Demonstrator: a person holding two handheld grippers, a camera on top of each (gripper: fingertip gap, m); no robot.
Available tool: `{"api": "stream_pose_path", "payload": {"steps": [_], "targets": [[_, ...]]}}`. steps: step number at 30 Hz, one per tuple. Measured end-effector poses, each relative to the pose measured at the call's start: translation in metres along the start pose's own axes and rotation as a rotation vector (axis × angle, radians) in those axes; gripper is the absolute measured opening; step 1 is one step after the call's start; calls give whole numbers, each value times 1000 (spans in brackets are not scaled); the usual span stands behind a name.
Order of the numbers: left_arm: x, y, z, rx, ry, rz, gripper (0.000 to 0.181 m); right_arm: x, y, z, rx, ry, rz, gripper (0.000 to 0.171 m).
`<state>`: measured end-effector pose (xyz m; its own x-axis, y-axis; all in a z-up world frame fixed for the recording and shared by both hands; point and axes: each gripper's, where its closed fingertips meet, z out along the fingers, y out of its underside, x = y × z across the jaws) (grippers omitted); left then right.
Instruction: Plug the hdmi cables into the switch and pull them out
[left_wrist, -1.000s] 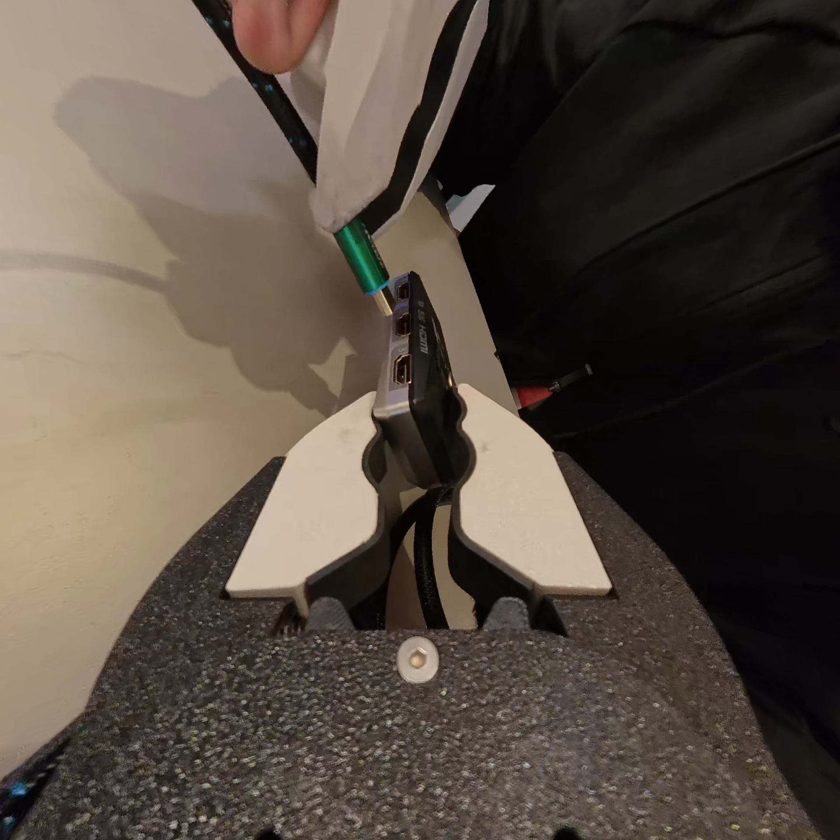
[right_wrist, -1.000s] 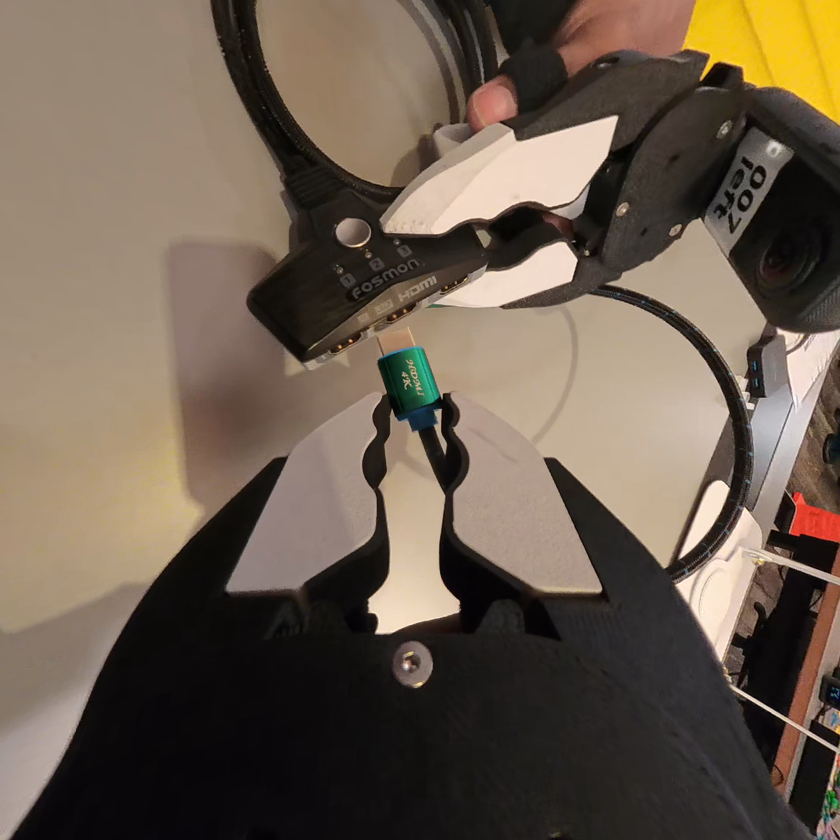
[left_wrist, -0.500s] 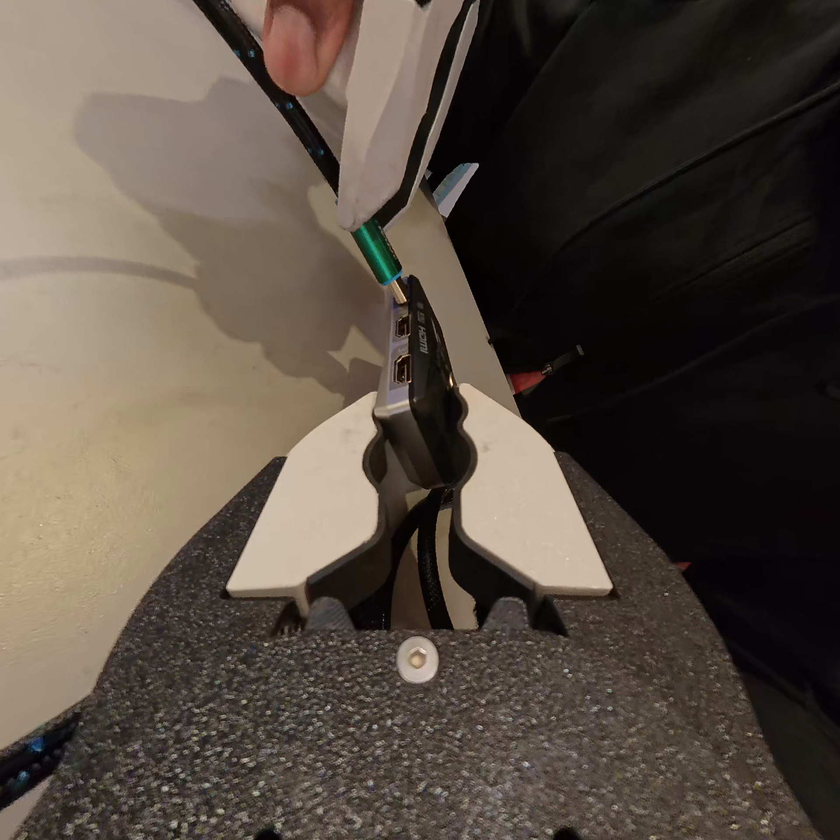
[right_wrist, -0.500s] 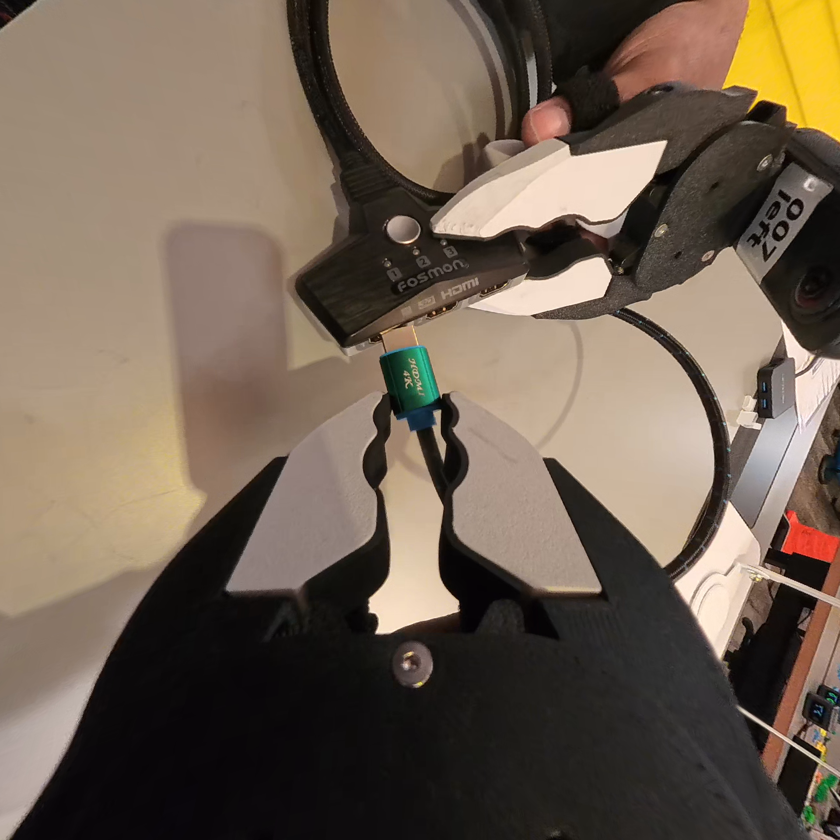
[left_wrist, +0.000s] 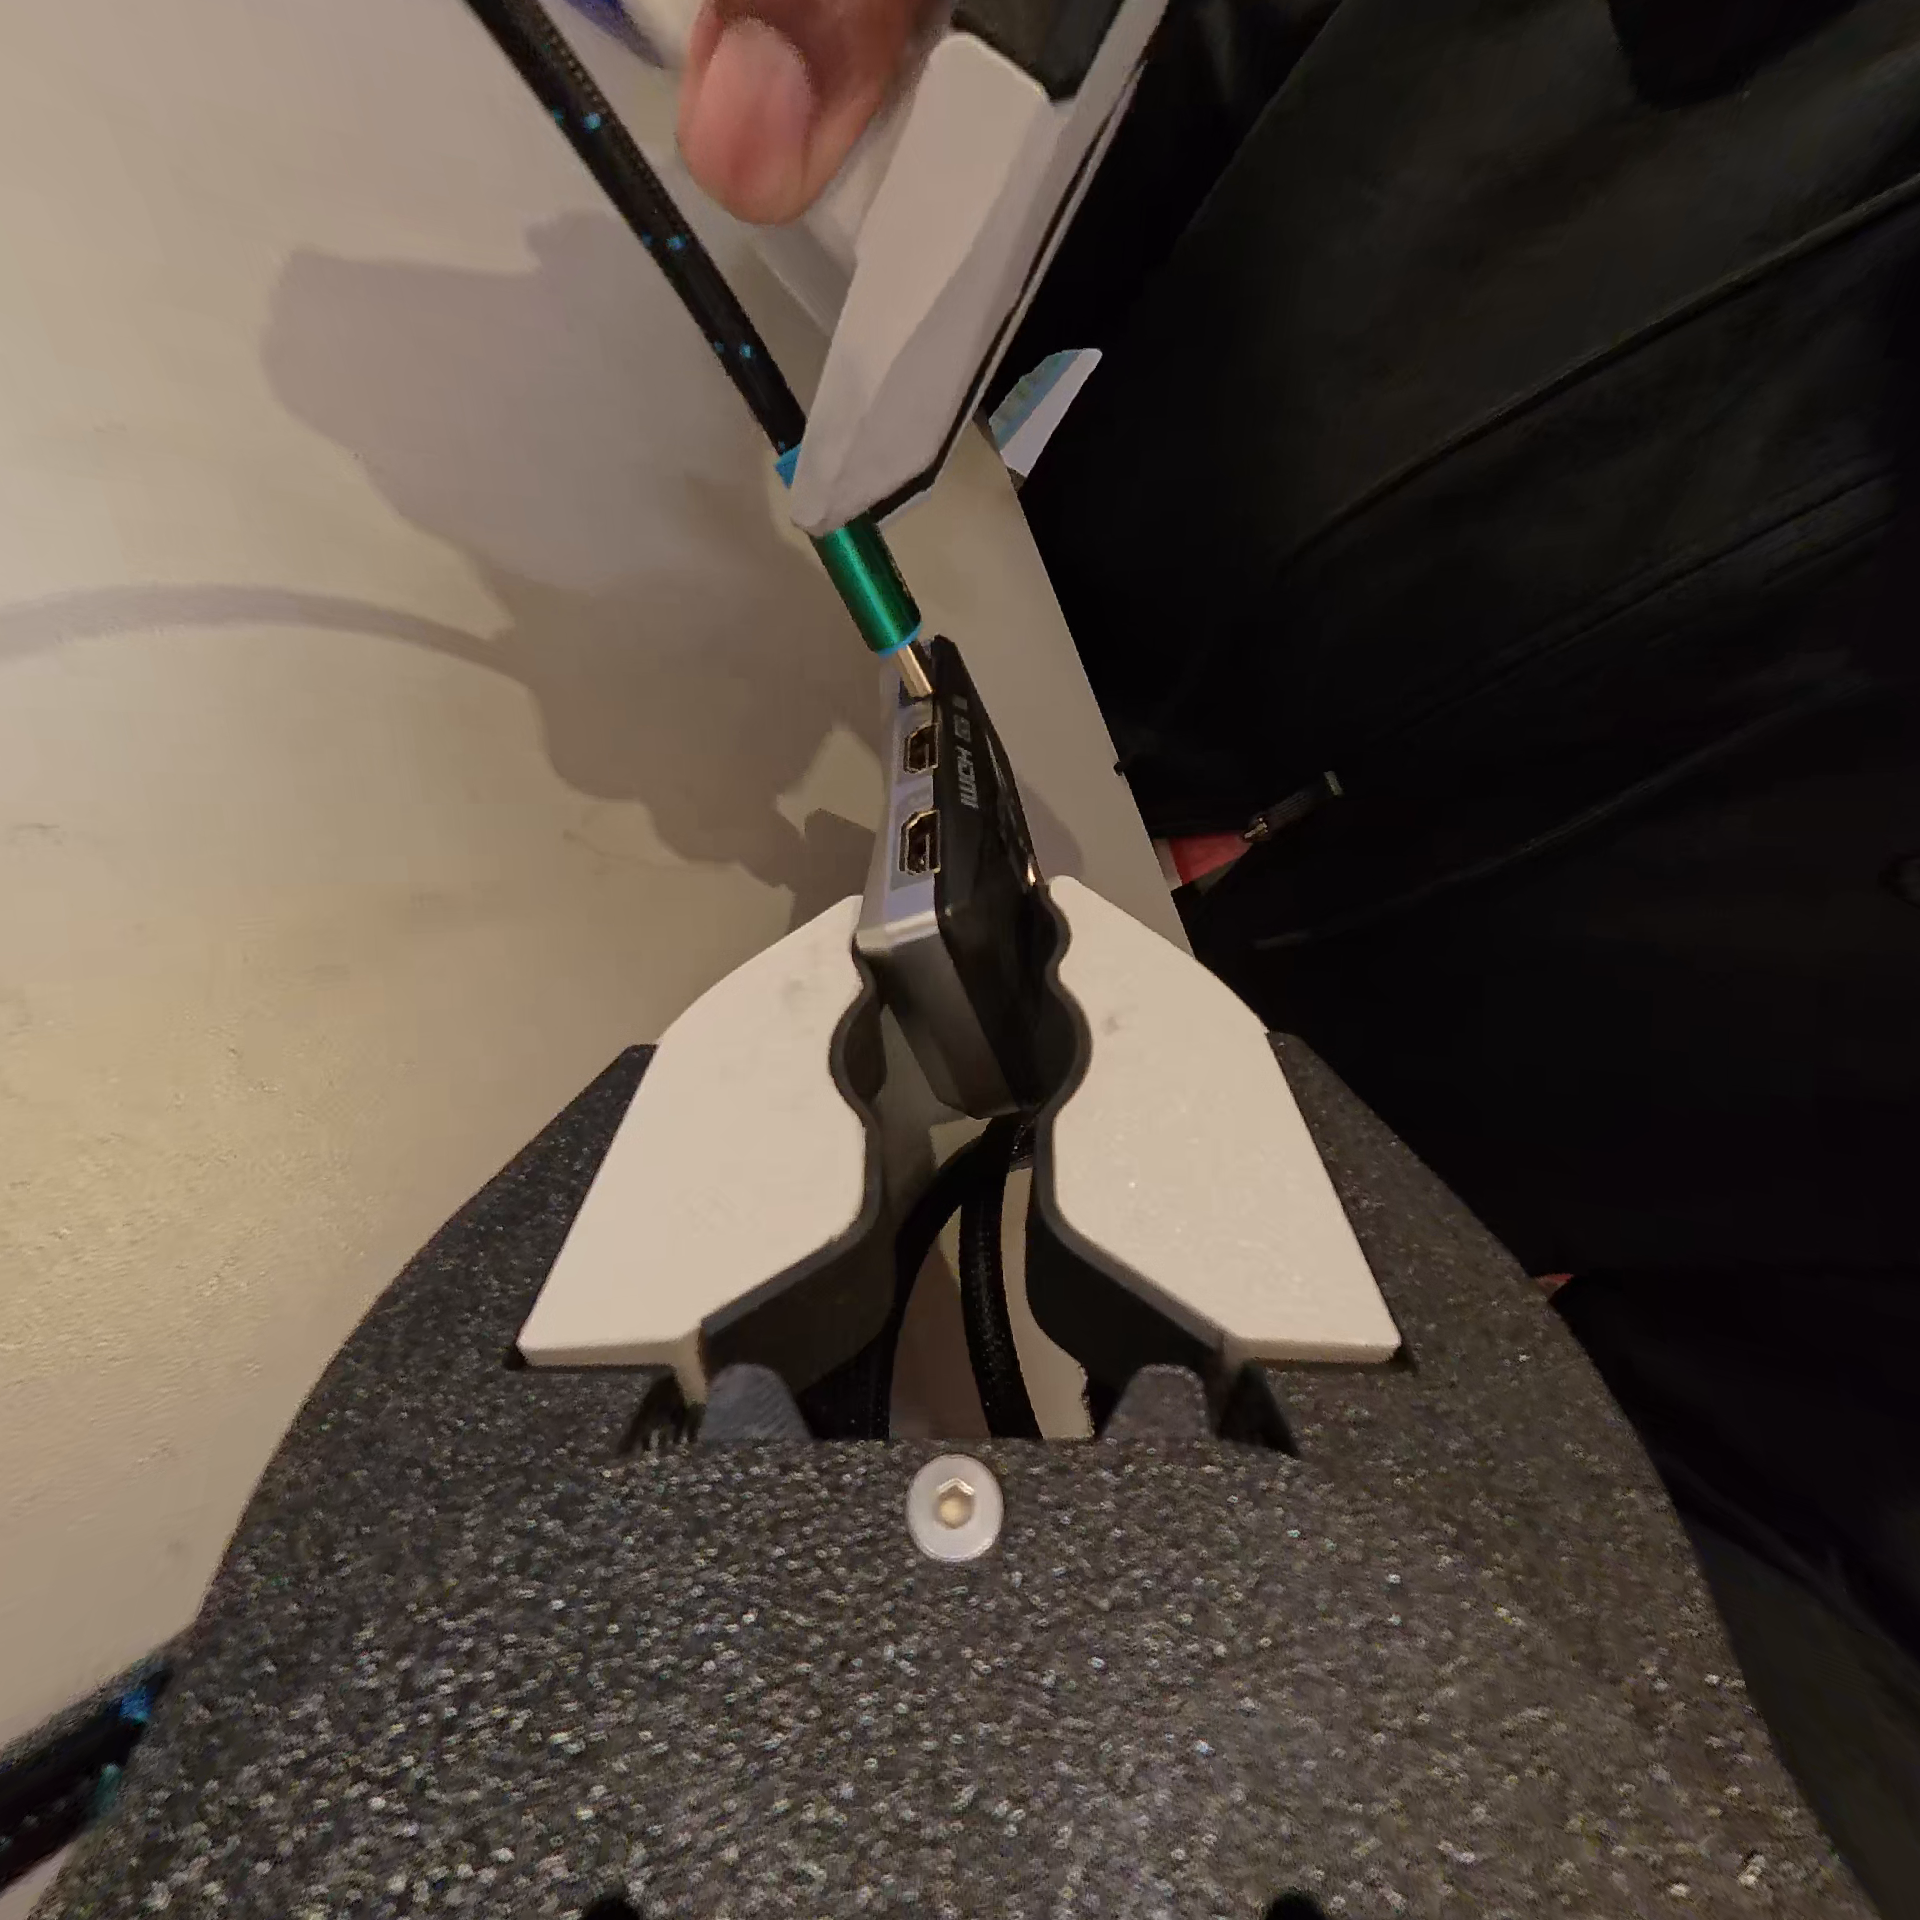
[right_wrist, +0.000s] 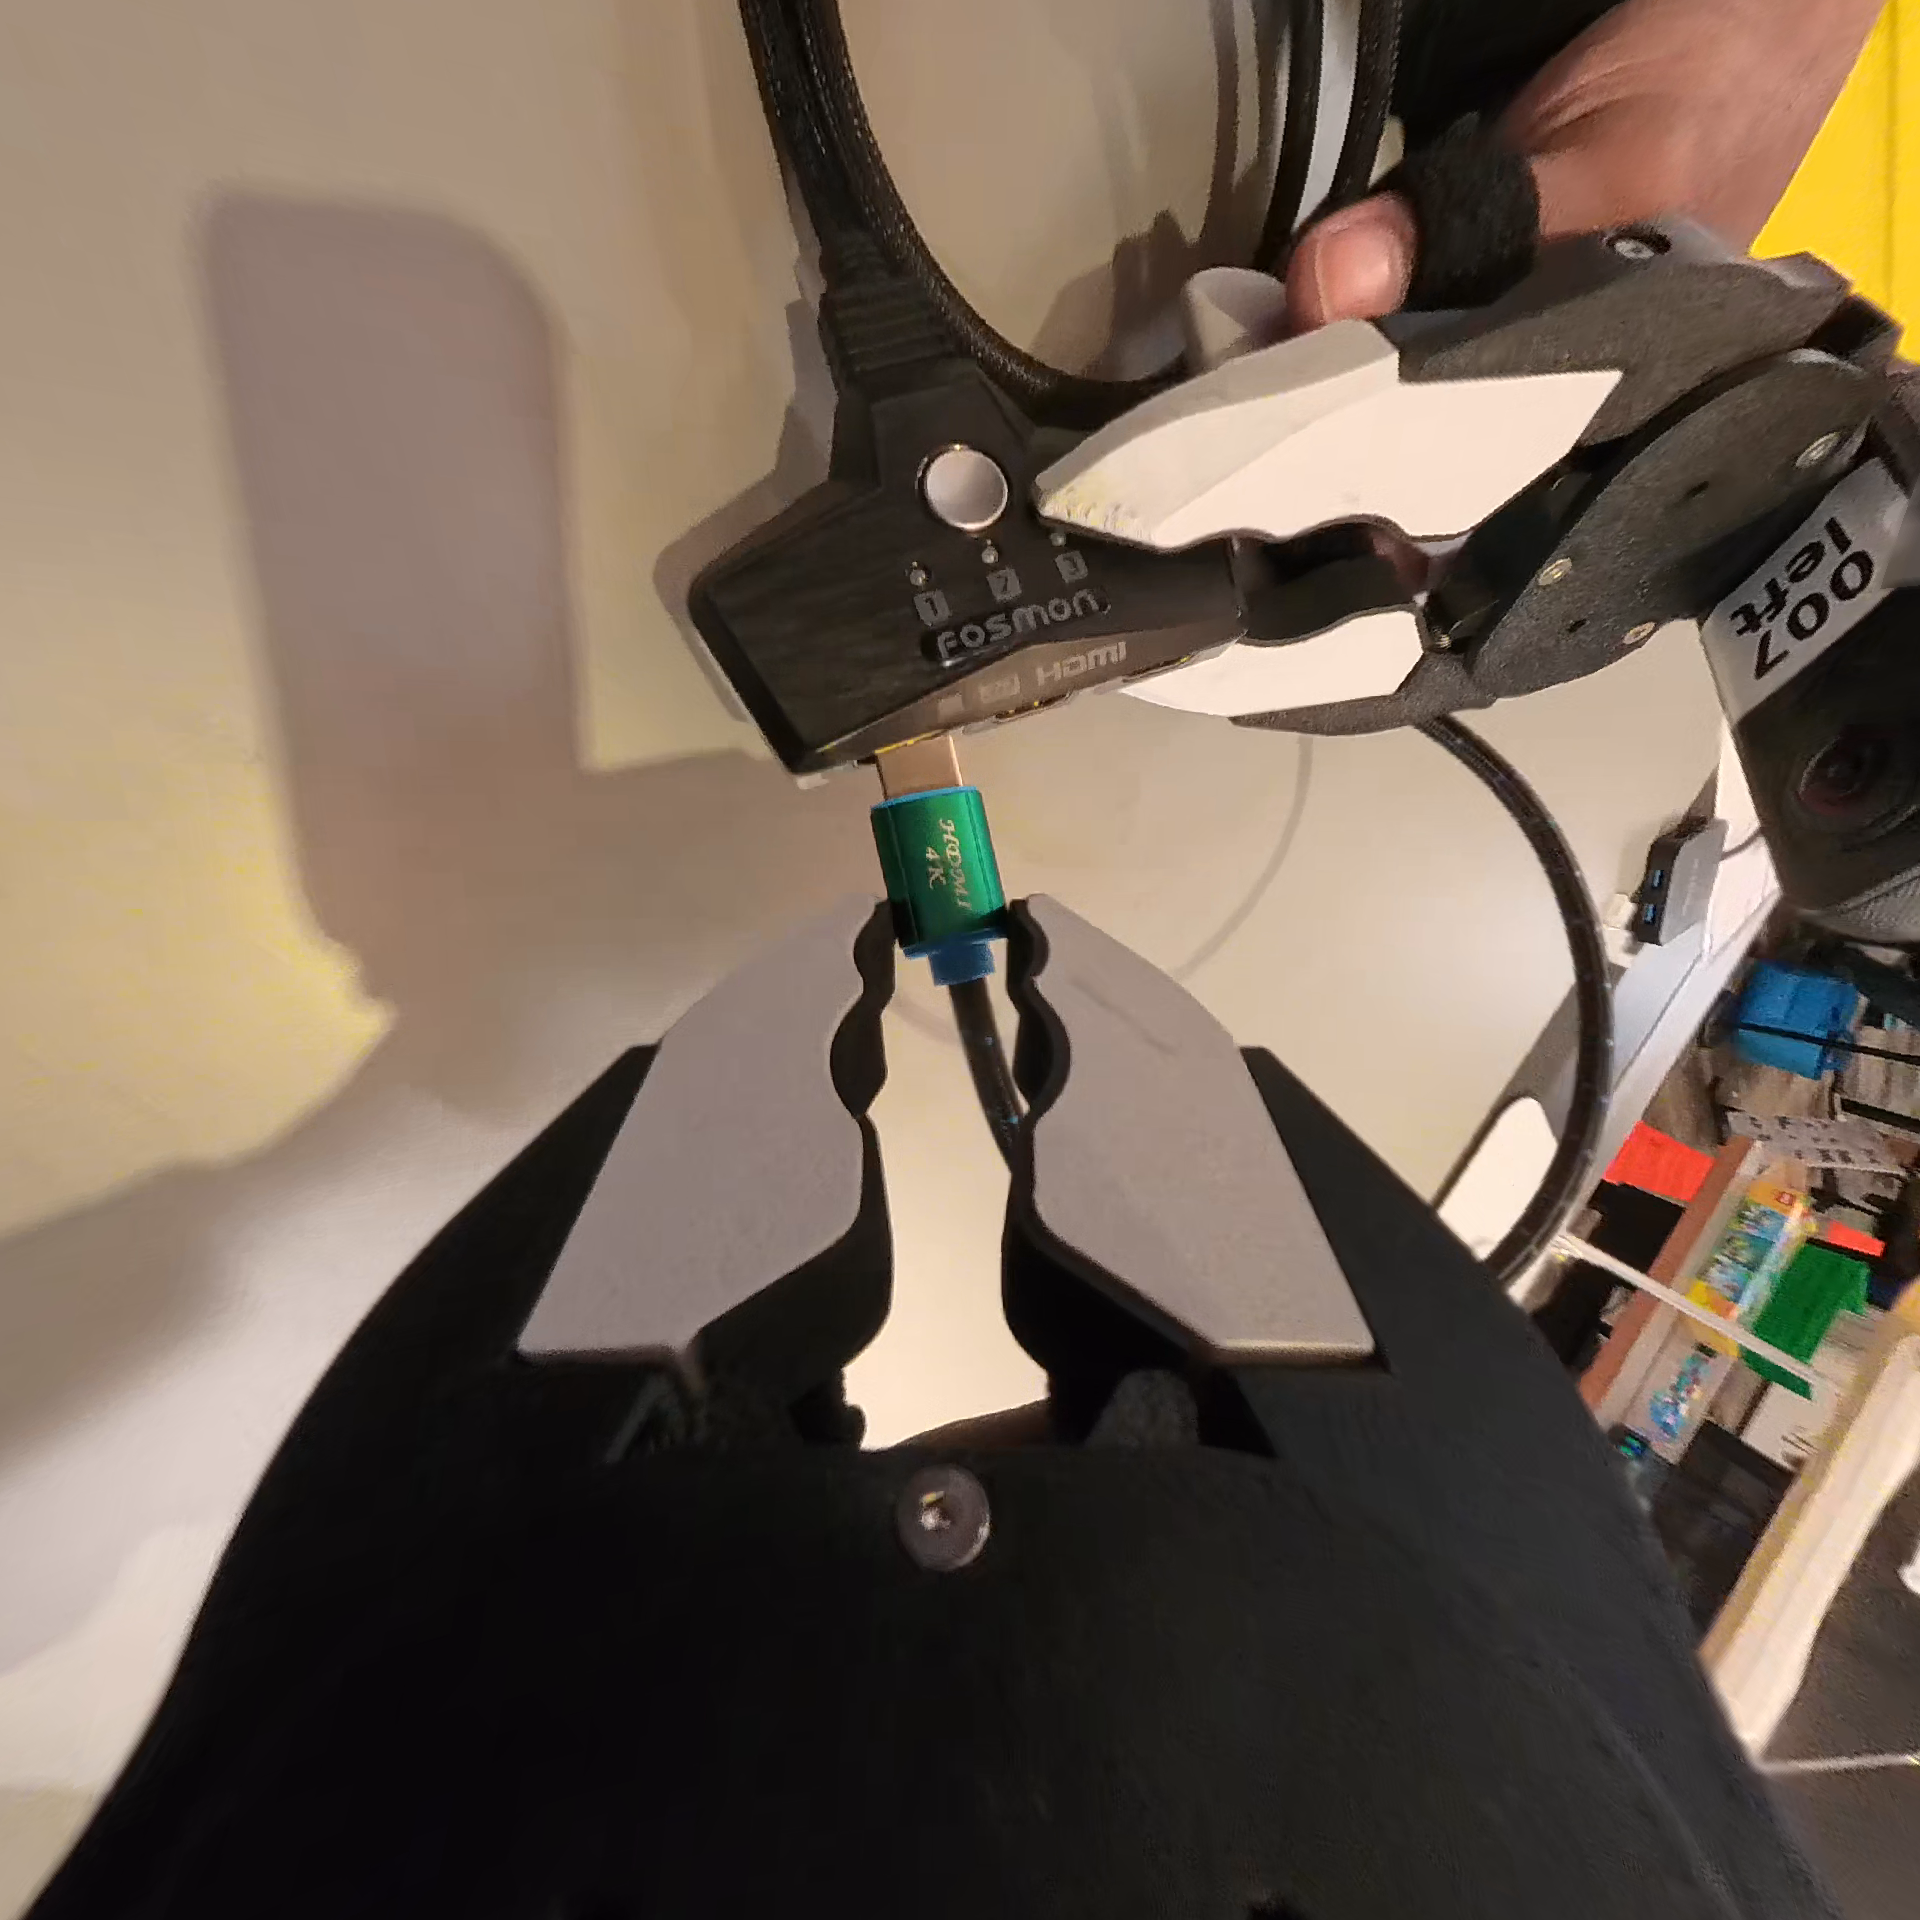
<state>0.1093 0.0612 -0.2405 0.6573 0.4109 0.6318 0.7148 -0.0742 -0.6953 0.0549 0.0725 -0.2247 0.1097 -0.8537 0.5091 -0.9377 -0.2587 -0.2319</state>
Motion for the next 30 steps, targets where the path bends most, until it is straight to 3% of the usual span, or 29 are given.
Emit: {"api": "stream_pose_path", "payload": {"steps": [22,30], "targets": [[-8,-1,1,-18,-52,20,27,-9,1,12,-37,-22,-59,20],[-19,-12,-10,50,-120,49,25,-1,8,15,56,-3,29,20]]}}
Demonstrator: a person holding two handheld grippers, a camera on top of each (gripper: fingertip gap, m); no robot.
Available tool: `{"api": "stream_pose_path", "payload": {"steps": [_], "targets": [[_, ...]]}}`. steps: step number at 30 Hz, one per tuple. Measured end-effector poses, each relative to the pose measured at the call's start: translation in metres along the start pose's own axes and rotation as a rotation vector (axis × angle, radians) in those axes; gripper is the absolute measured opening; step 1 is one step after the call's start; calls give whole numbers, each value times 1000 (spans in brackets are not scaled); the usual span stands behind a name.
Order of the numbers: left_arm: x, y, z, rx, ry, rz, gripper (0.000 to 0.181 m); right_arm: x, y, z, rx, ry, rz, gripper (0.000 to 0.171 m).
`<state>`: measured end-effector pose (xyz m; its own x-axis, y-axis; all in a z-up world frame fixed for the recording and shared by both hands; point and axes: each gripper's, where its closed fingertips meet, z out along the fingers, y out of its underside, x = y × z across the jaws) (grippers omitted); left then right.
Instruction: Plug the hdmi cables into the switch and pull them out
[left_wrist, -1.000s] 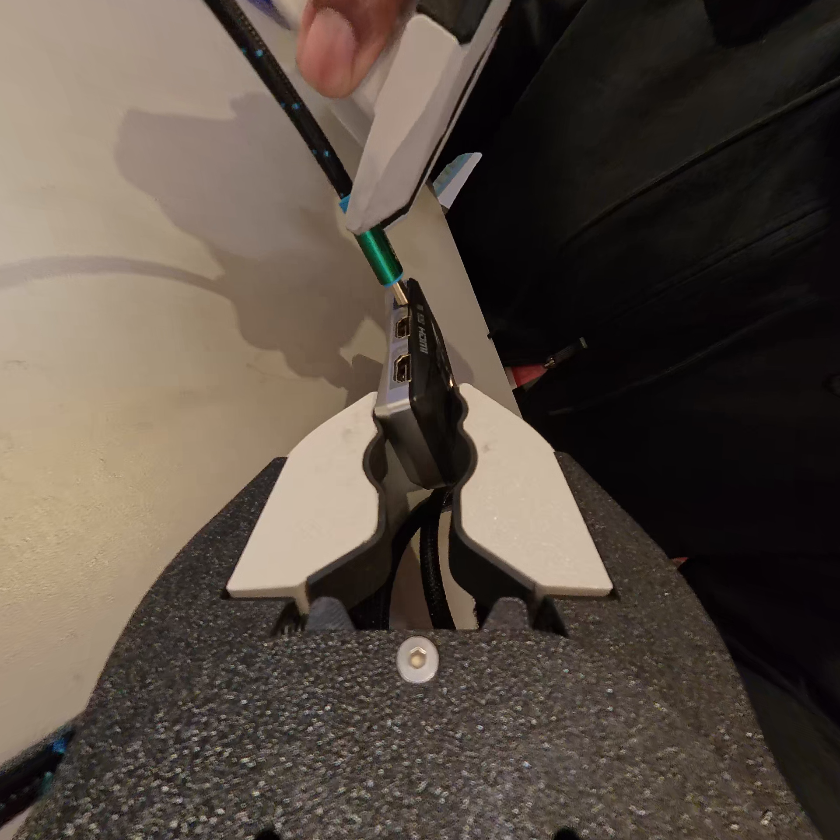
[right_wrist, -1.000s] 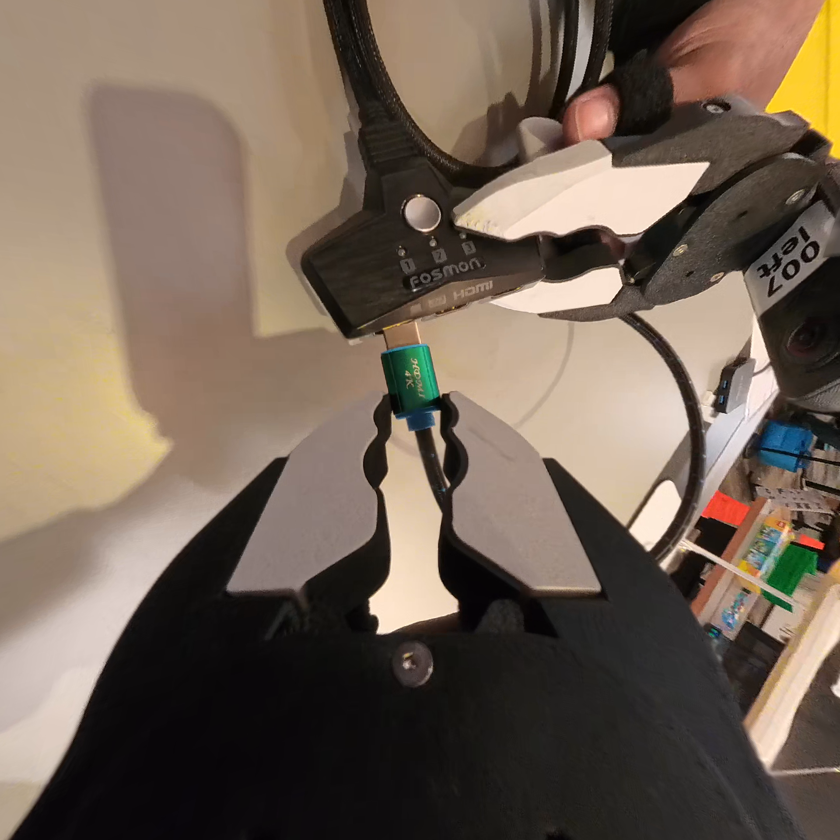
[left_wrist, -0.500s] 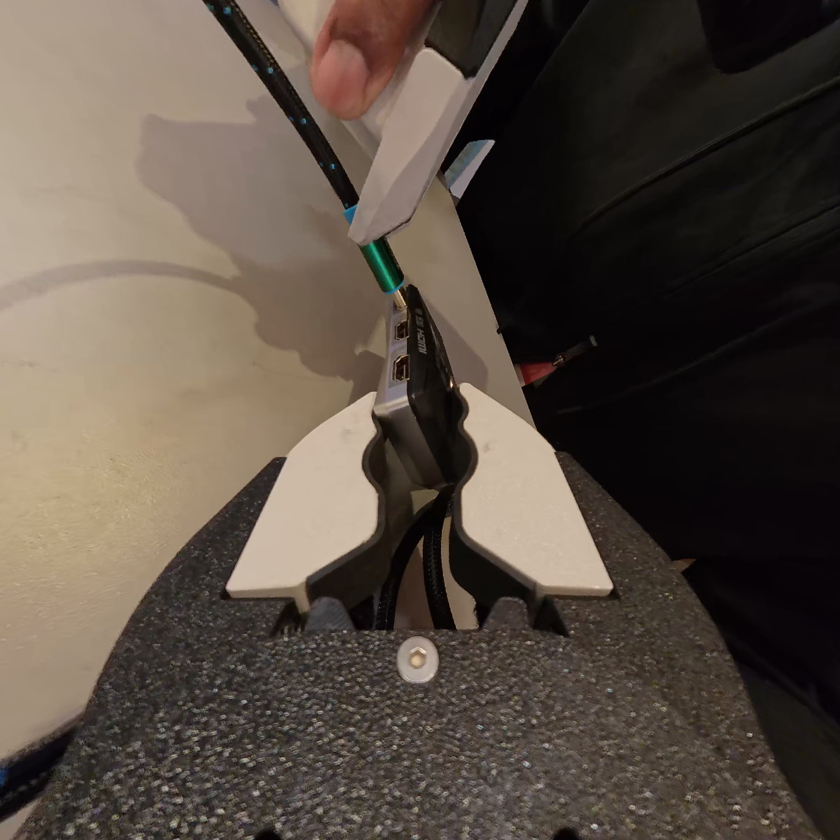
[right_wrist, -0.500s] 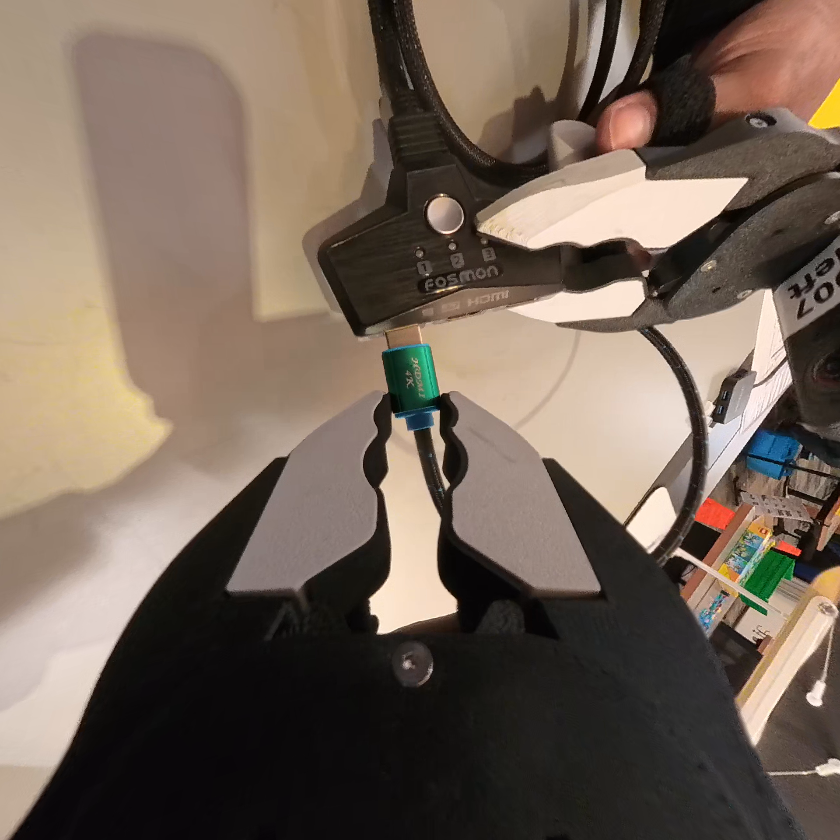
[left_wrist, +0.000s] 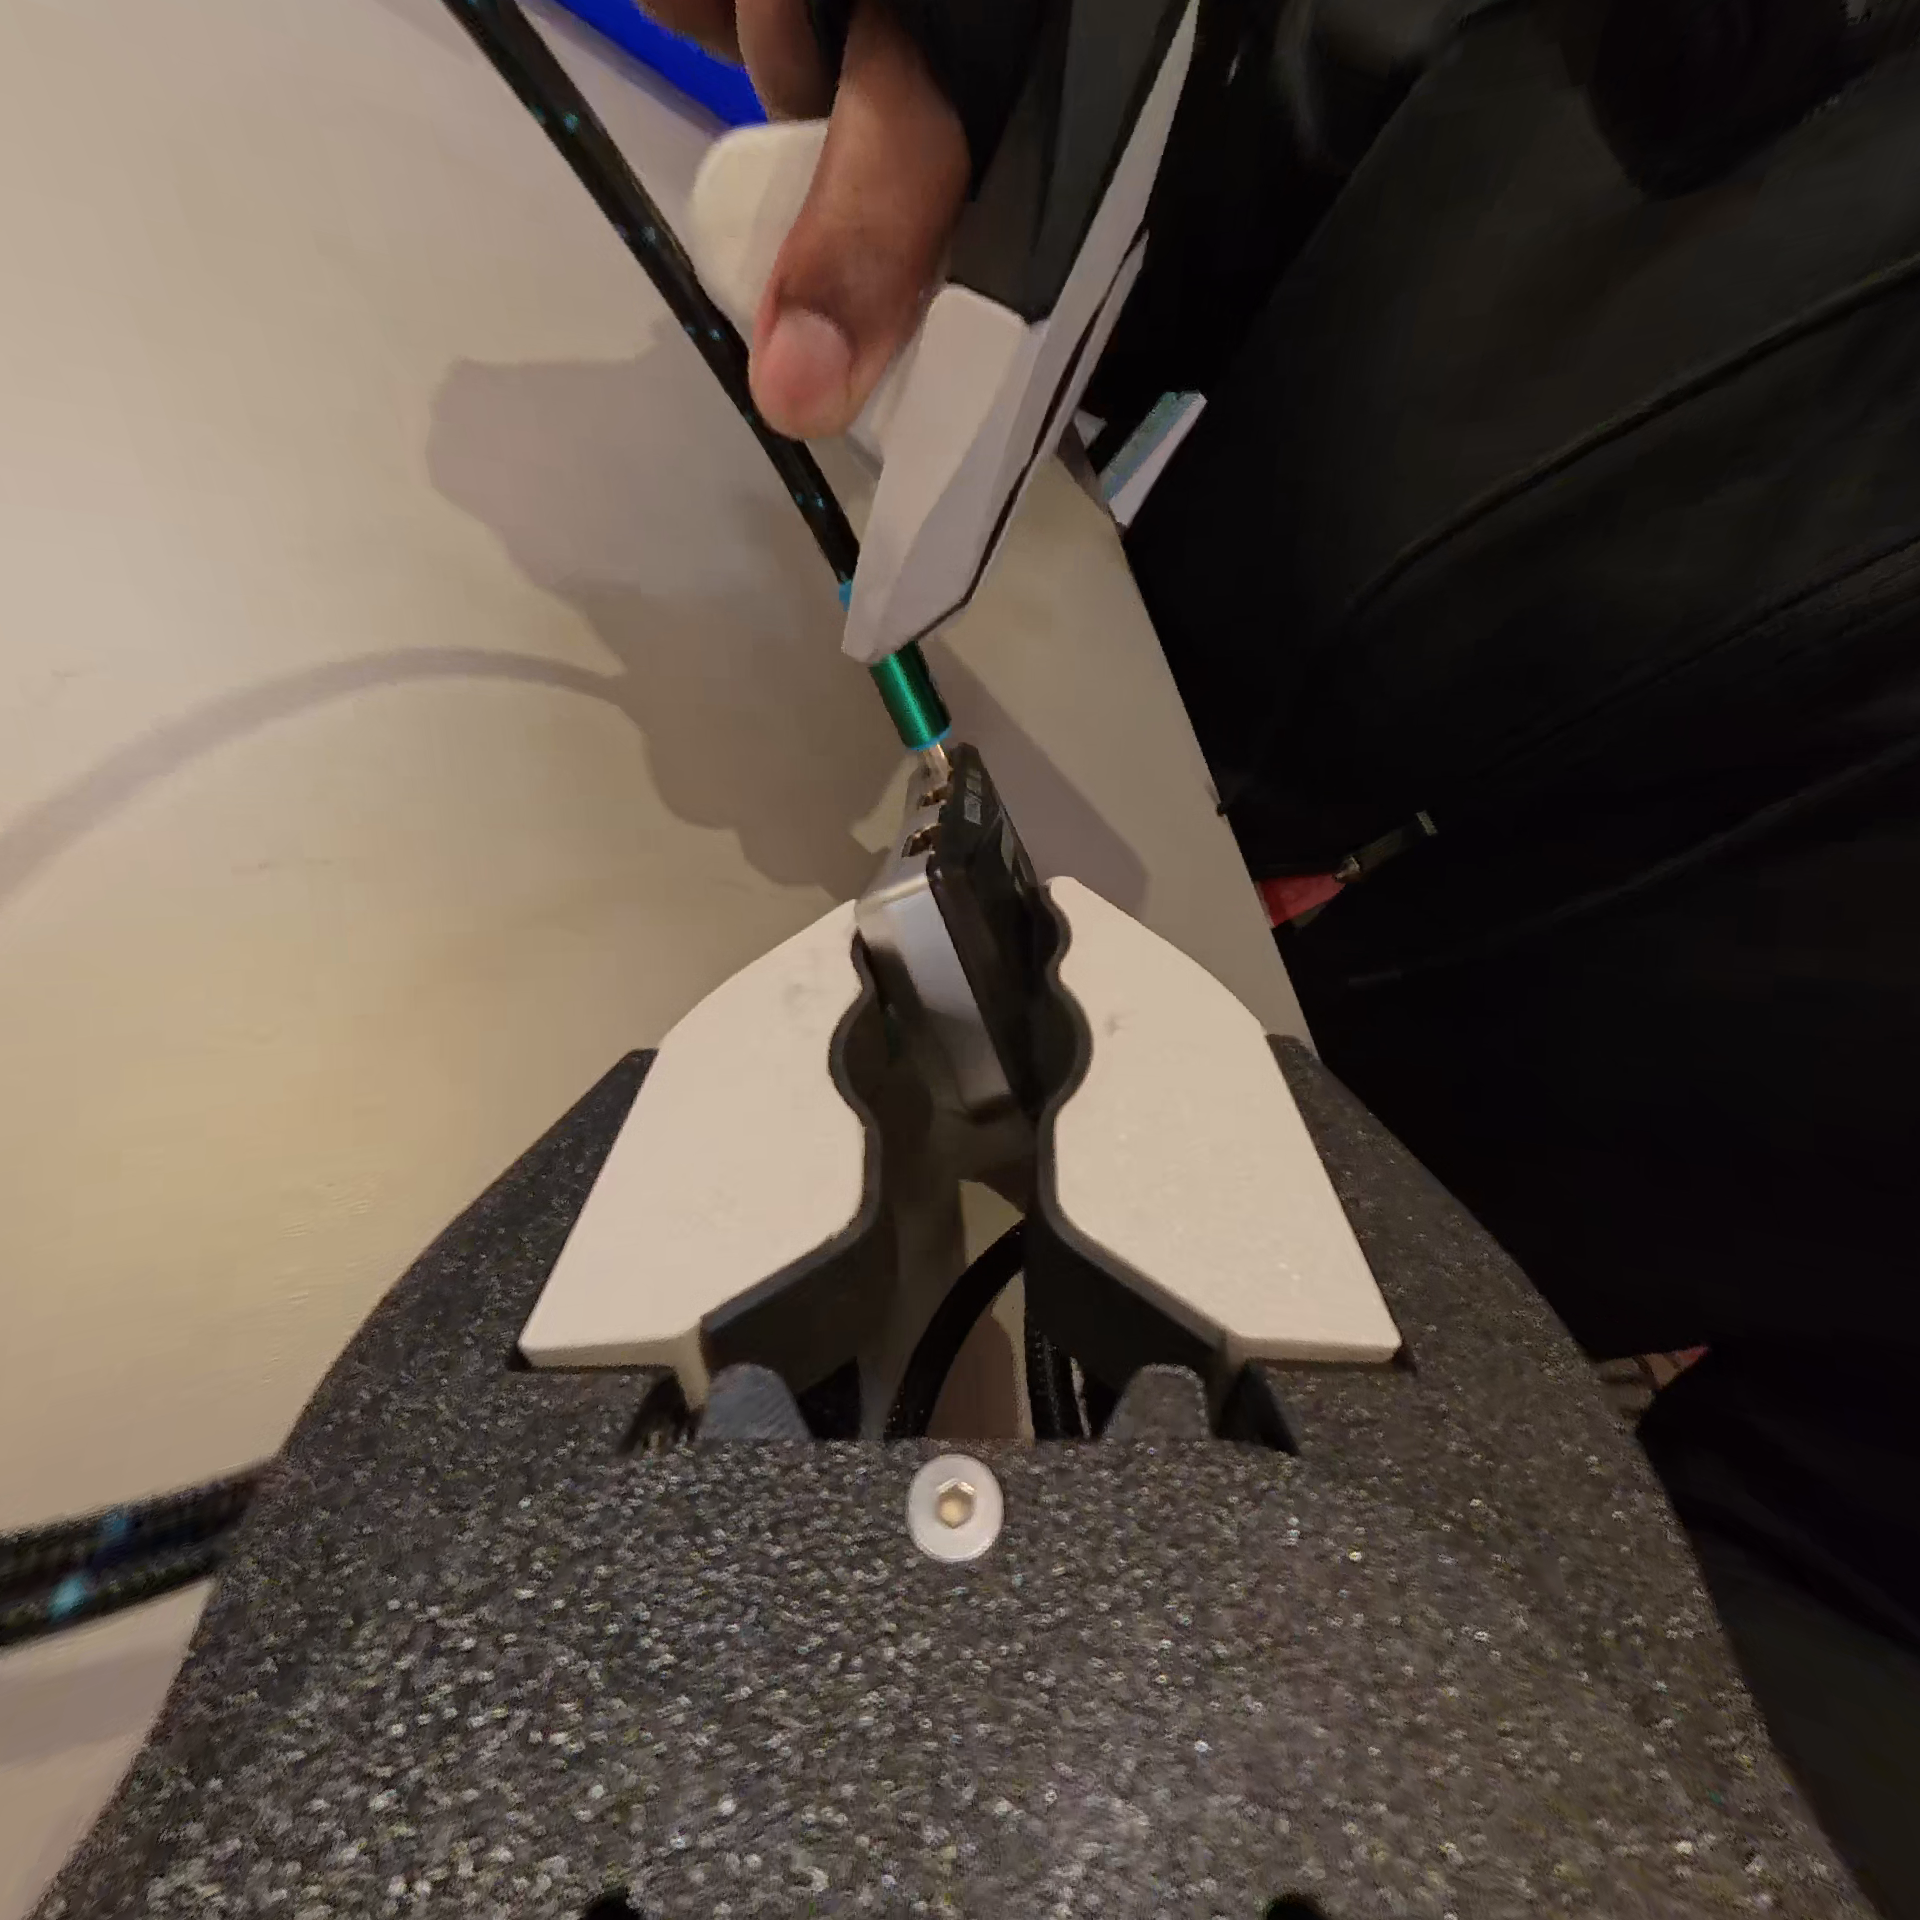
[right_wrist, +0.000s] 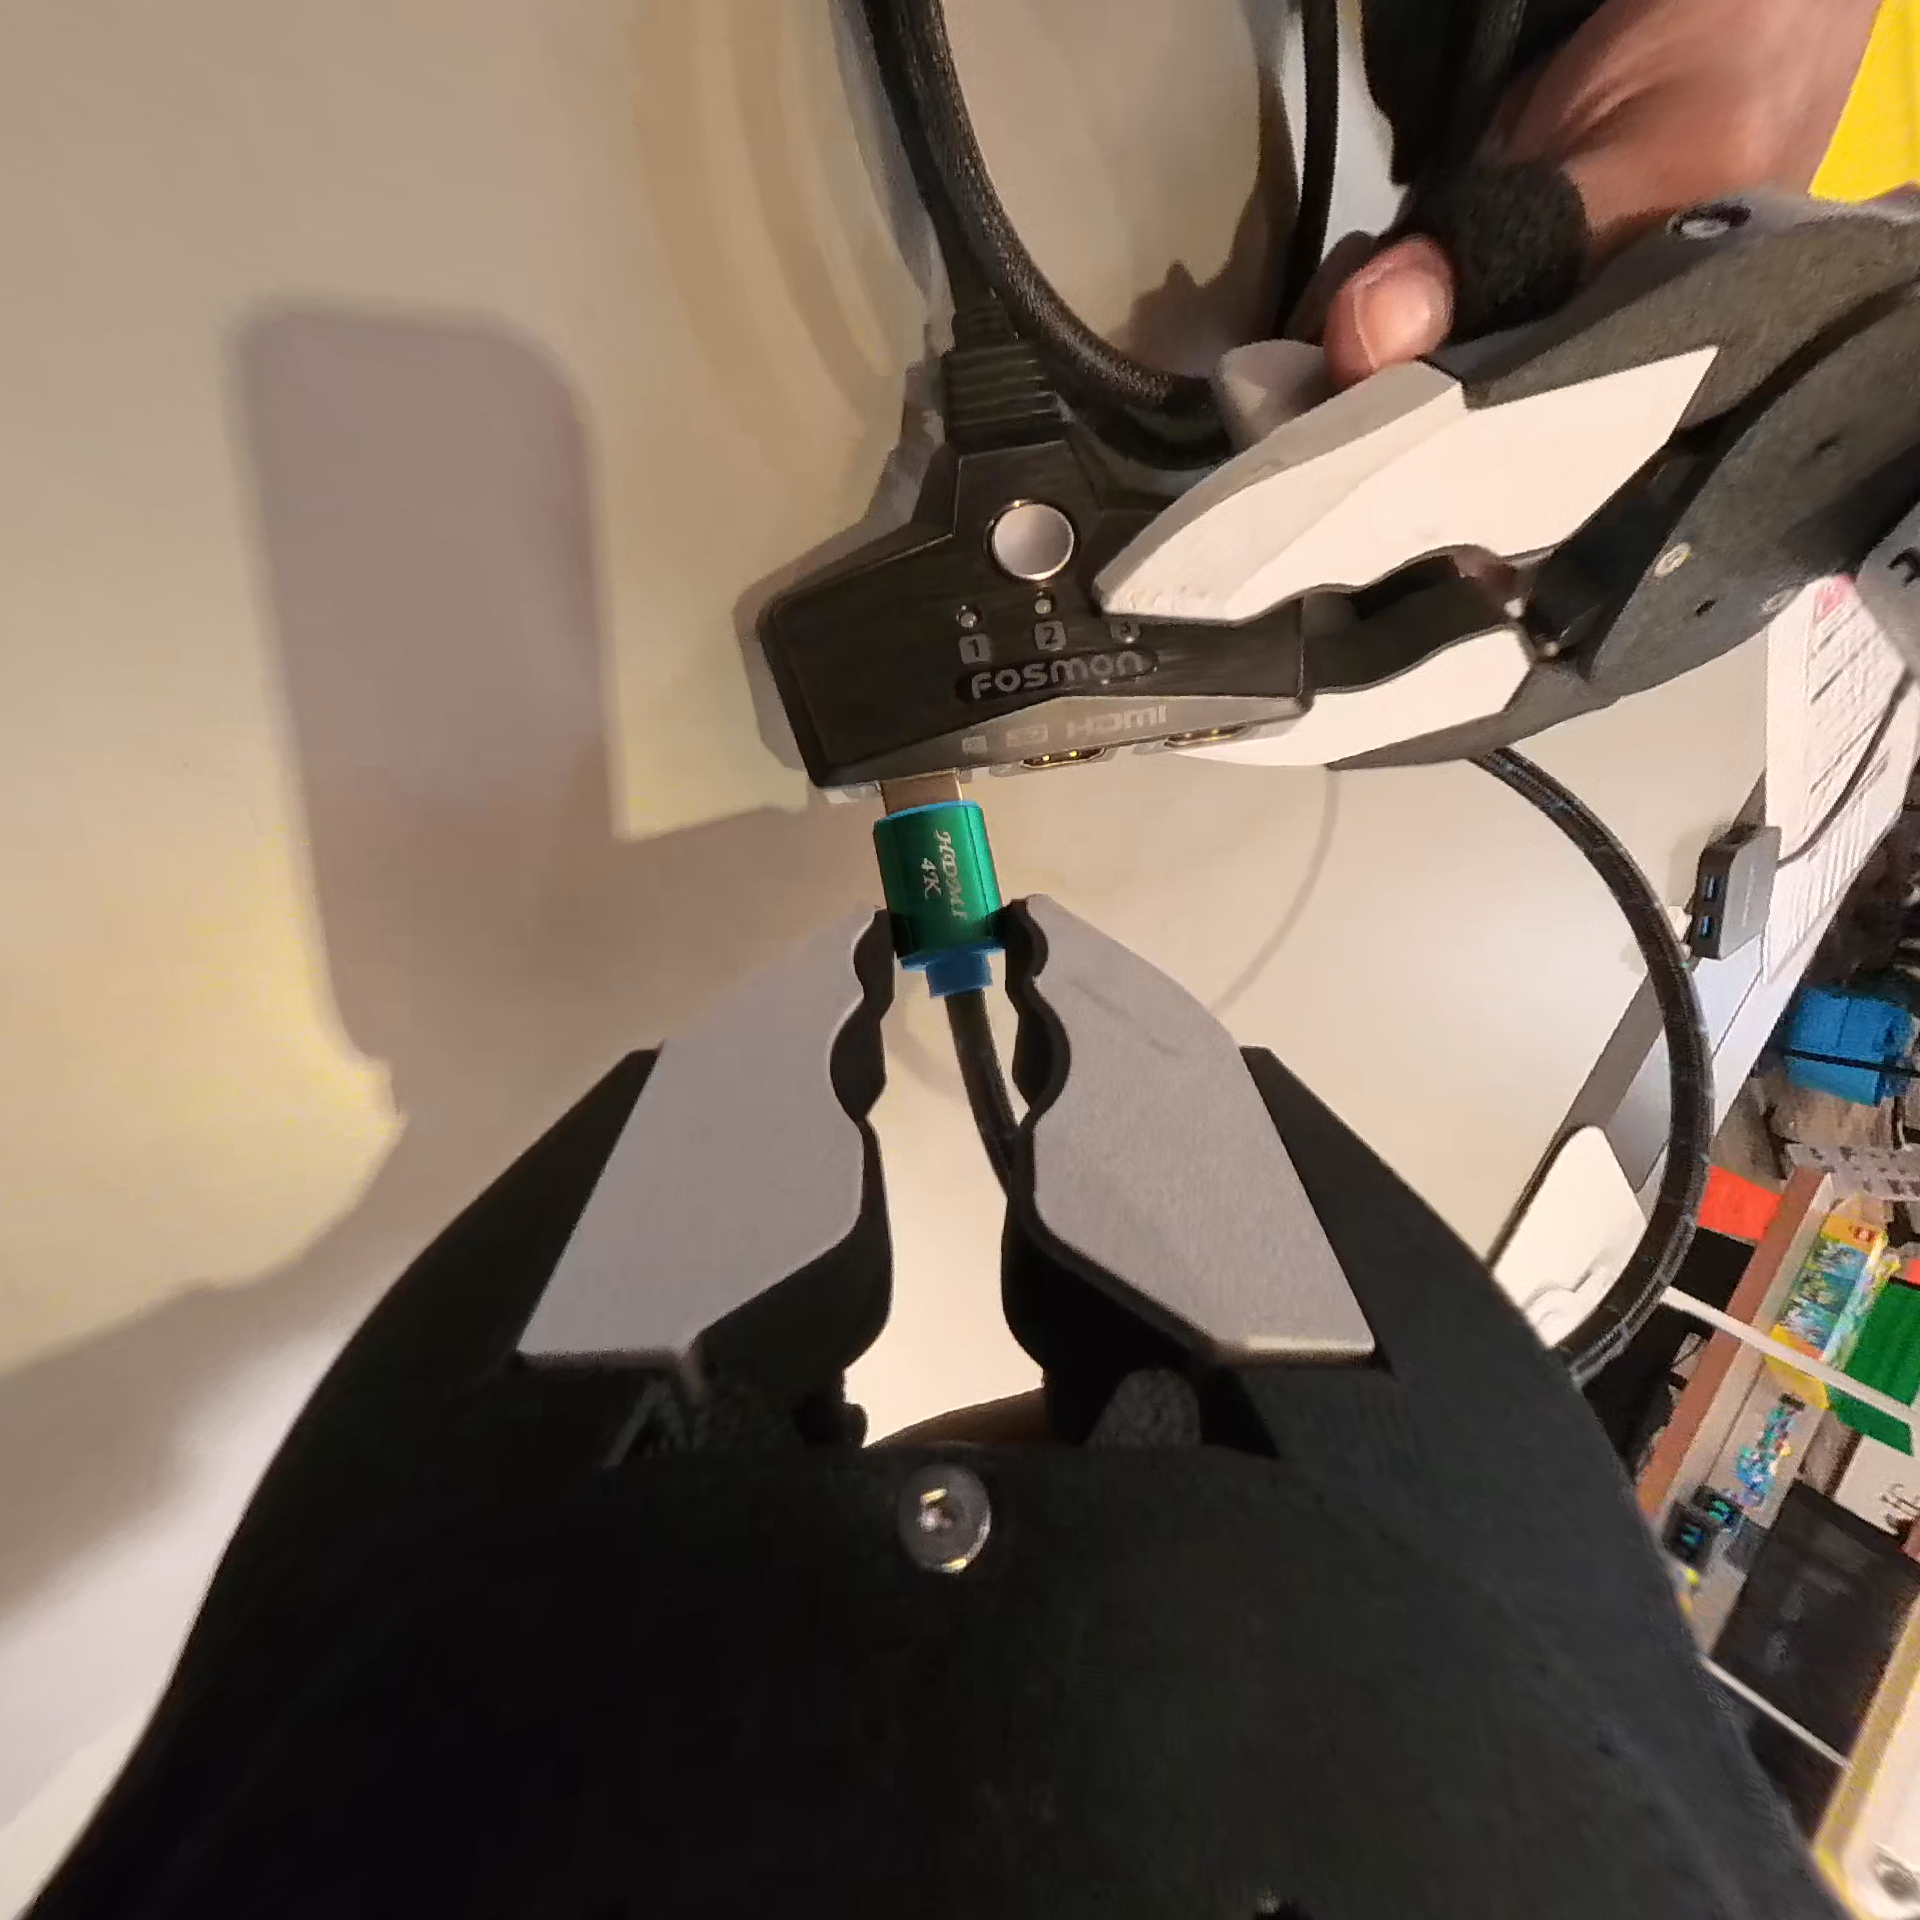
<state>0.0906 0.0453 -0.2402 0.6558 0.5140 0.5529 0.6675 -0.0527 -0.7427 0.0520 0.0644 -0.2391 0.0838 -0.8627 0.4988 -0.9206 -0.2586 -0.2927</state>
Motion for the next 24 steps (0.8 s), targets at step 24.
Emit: {"api": "stream_pose_path", "payload": {"steps": [24], "targets": [[-26,-39,-44,233,-305,143,26,76,5,-42,248,453,259,51]]}}
